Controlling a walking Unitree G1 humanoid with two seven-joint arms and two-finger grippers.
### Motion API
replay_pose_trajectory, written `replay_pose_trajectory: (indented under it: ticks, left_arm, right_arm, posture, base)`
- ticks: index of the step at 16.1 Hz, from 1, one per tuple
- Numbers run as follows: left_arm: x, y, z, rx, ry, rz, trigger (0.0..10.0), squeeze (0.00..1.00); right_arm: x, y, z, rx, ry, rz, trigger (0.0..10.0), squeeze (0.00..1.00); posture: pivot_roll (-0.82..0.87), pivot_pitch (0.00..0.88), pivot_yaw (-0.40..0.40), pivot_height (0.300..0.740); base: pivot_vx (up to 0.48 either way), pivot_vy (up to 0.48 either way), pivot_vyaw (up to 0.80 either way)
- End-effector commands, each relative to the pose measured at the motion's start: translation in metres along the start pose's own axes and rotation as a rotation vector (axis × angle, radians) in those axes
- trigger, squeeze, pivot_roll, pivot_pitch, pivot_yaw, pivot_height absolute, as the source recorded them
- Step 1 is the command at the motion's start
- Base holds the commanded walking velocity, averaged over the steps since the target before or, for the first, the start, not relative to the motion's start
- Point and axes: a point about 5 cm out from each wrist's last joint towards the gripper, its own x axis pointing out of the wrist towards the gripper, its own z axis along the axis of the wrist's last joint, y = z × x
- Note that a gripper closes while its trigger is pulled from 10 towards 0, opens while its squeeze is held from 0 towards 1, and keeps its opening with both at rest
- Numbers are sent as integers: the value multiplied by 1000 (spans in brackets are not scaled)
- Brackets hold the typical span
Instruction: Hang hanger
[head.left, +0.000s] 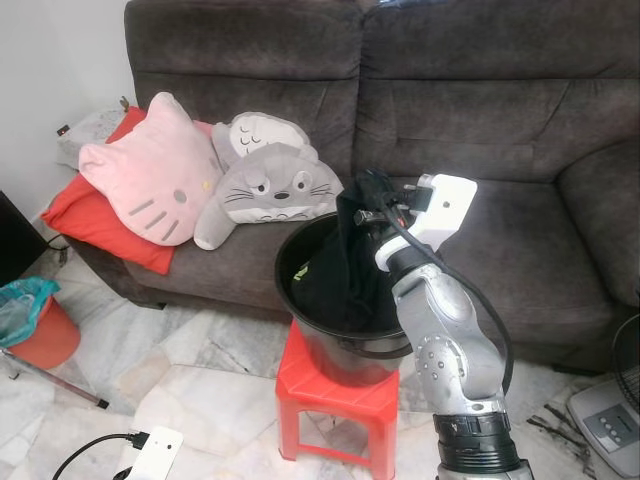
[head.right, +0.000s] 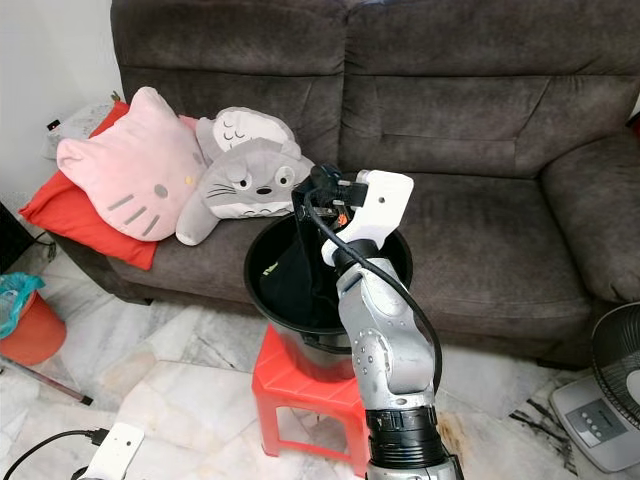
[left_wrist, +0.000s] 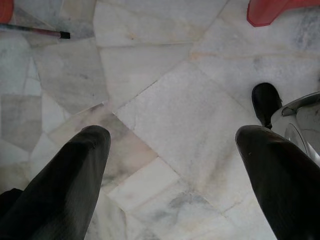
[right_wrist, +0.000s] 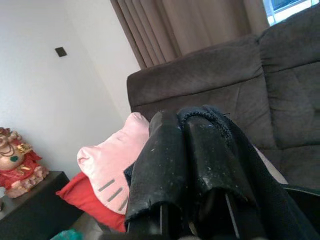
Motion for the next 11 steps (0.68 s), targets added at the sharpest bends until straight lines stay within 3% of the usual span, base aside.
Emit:
replay_pose_trajectory:
  ticks: [1, 10, 11]
  left_arm:
    - [-1, 8, -3, -7, 9, 15, 10000, 0]
    - [-1, 6, 0, -17, 4, 9, 10000, 0]
    - [-1, 6, 1, -19, -7, 0, 10000, 0]
  right_arm:
    - [3, 6, 4, -33, -20, 15, 10000, 0]
    - [2, -5, -8, -146, 16, -53, 10000, 0]
    - [-1, -8, -7, -211, 8, -84, 10000, 0]
  posture:
    - [-87, 0, 94, 740]
    - [-83, 0, 92, 740]
    - [-86, 0, 89, 740]
  base:
    - [0, 0, 0]
    - [0, 0, 0]
    - [0, 0, 0]
